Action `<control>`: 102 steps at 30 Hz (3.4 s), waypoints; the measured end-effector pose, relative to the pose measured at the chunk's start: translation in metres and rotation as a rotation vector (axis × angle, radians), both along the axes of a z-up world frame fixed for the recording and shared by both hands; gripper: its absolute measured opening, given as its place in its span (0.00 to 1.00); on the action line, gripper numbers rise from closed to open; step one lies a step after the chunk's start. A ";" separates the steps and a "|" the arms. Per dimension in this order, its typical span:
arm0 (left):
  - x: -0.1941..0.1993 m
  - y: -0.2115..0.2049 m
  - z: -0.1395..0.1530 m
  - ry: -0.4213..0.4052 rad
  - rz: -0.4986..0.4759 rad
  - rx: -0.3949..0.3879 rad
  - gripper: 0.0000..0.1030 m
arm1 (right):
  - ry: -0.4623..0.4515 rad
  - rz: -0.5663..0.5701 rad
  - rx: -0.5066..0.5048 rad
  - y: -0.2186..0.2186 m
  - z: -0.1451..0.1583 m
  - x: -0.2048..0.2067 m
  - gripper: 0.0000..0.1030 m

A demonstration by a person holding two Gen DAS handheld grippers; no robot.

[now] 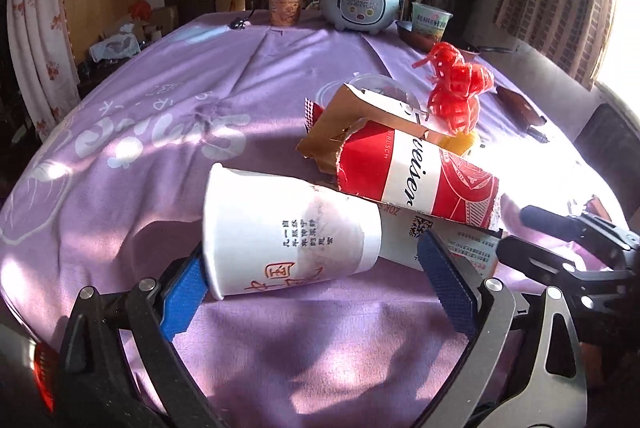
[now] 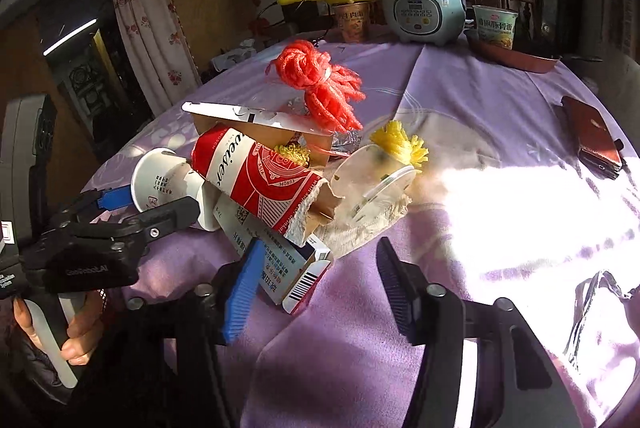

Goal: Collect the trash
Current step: 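Lower the left gripper onto the white paper cup and close it, then grasp the white medicine box with the right gripper while the left holds the cup, then carry the cup and box to the red wastebasket and open both grippers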

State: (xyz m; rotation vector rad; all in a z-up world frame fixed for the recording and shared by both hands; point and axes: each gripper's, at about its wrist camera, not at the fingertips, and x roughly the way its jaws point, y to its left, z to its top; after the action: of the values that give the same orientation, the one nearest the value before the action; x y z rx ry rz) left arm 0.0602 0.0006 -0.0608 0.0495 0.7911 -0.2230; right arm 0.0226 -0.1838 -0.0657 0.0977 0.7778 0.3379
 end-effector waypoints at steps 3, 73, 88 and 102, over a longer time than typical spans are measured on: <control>0.011 -0.011 -0.008 -0.013 0.035 0.102 0.92 | -0.016 0.004 -0.028 0.001 -0.001 -0.005 0.67; -0.090 0.199 0.051 -0.143 0.438 -0.161 0.78 | -0.195 0.150 0.106 0.049 0.061 -0.031 0.15; -0.185 0.372 -0.028 0.056 0.927 -0.178 0.78 | -0.056 0.626 0.083 0.237 0.056 -0.042 0.15; -0.212 0.425 -0.063 0.104 1.049 -0.233 0.89 | 0.135 0.829 -0.055 0.379 0.001 -0.056 0.15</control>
State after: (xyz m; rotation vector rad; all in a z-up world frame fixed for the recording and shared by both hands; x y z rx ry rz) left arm -0.1515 0.4255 -0.1239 -0.5921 0.7972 0.6819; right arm -0.0330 0.1953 -0.0645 -0.2676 0.9372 1.1021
